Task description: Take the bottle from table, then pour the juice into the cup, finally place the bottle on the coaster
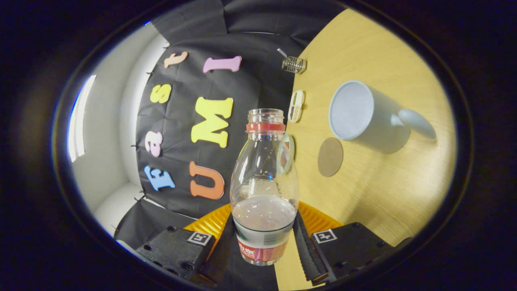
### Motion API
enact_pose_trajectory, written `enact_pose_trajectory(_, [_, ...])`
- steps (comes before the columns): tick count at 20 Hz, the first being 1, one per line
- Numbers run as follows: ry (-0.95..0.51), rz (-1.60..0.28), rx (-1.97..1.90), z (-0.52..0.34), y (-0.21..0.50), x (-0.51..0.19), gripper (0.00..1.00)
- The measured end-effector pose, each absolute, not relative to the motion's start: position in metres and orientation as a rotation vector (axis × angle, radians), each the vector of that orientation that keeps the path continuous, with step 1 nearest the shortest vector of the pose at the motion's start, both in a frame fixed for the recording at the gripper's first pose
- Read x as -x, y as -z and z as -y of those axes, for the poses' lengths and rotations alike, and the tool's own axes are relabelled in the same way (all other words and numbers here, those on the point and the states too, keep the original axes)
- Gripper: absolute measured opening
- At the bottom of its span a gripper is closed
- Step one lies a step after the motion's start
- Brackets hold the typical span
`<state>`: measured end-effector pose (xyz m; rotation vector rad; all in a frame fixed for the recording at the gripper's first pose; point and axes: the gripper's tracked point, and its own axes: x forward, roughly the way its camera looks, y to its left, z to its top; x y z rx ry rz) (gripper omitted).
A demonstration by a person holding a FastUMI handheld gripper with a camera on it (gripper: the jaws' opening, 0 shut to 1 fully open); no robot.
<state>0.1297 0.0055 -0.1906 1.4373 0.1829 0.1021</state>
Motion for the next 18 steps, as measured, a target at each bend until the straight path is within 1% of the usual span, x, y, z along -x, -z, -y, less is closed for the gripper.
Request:
enact_pose_trajectory(12, [-0.086, -0.214, -1.657, -0.0021, 0.1956, -0.1333, 0.76])
enact_pose_trajectory(18, [-0.093, -0.22, -1.705, 0.0003, 0.1948, -0.1335, 0.76])
